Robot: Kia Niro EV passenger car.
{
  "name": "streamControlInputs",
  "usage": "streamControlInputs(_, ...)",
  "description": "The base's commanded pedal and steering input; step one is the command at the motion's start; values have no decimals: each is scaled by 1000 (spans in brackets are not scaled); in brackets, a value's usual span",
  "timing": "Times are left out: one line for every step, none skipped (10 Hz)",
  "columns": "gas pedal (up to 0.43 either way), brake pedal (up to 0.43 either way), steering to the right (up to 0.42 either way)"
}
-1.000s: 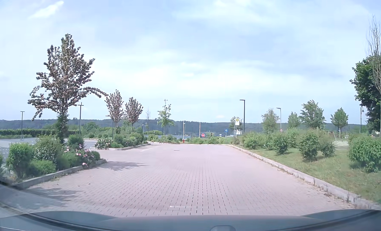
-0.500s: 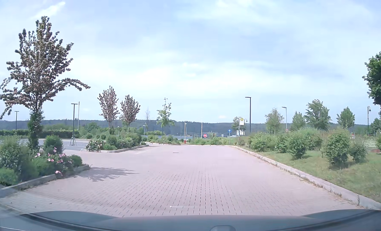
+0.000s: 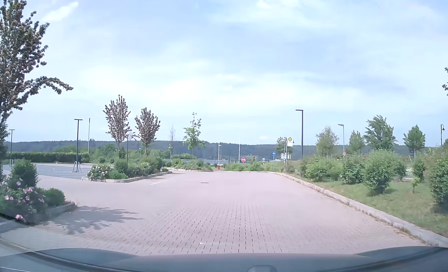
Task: Follow the waypoints while adhering to traffic rules and regulations
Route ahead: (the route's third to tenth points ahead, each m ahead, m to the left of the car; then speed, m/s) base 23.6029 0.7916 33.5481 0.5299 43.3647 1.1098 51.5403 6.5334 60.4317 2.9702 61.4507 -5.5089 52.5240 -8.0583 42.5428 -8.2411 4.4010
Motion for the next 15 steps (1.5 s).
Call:
streamControlInputs(98,0,-1)
streamControlInputs(98,0,1)
streamControlInputs(98,0,2)
streamControlInputs(98,0,3)
streamControlInputs(98,0,7)
streamControlInputs(98,0,10)
streamControlInputs(98,0,11)
streamControlInputs(98,0,11)
streamControlInputs(98,0,11)
streamControlInputs(98,0,12)
streamControlInputs(98,0,12)
streamControlInputs(98,0,12)
streamControlInputs(98,0,12)
streamControlInputs(98,0,12)
streamControlInputs(98,0,12)
